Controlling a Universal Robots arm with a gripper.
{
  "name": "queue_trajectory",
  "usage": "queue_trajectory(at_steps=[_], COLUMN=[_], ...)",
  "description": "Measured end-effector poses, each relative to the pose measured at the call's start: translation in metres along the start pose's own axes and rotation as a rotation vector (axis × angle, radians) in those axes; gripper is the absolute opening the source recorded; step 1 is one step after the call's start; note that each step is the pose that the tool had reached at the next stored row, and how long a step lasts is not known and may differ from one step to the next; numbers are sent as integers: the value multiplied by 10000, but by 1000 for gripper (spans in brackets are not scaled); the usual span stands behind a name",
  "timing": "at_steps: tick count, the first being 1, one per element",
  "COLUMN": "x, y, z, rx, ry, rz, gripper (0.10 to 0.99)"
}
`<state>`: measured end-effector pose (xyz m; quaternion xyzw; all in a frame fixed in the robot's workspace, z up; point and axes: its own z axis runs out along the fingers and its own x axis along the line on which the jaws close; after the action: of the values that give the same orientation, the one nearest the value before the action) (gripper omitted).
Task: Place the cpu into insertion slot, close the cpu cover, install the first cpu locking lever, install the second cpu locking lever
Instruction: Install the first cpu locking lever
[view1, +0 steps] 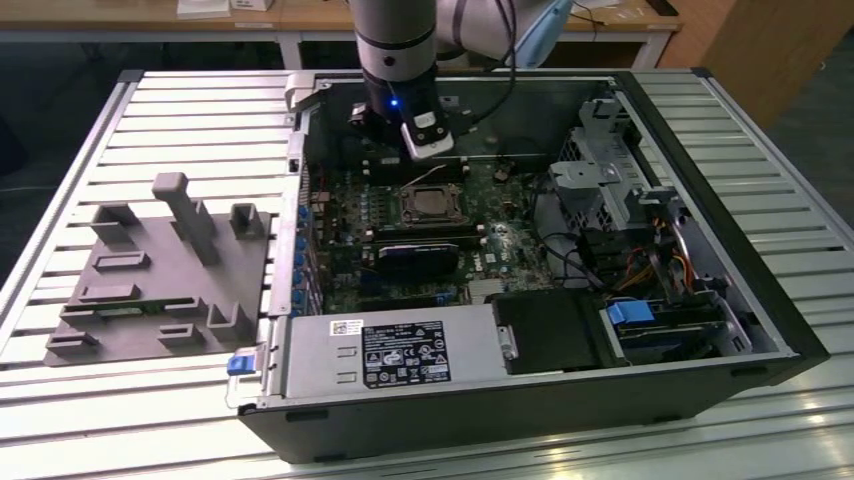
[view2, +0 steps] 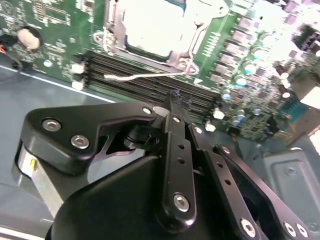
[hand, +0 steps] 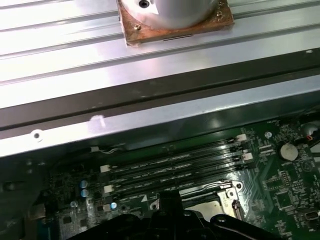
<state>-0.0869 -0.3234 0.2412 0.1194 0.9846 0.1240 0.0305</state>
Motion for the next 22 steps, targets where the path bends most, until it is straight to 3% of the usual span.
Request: queue_trajectory(at_steps=[4, 6, 8, 13, 15, 17, 22], x=[-15, -16, -14, -4, -1, -1, 1], y=[3, 3, 1, -3, -5, -10, -30], z=[2, 2, 5, 13, 19, 41, 112], rx=[-6, -20, -76, -248, -301, -326, -332], ry=[-2, -49, -262, -927, -1135, -1219, -1252], rz=[2, -10, -66, -234, -285, -307, -315], gripper=[102, 102, 102, 102, 102, 102, 102])
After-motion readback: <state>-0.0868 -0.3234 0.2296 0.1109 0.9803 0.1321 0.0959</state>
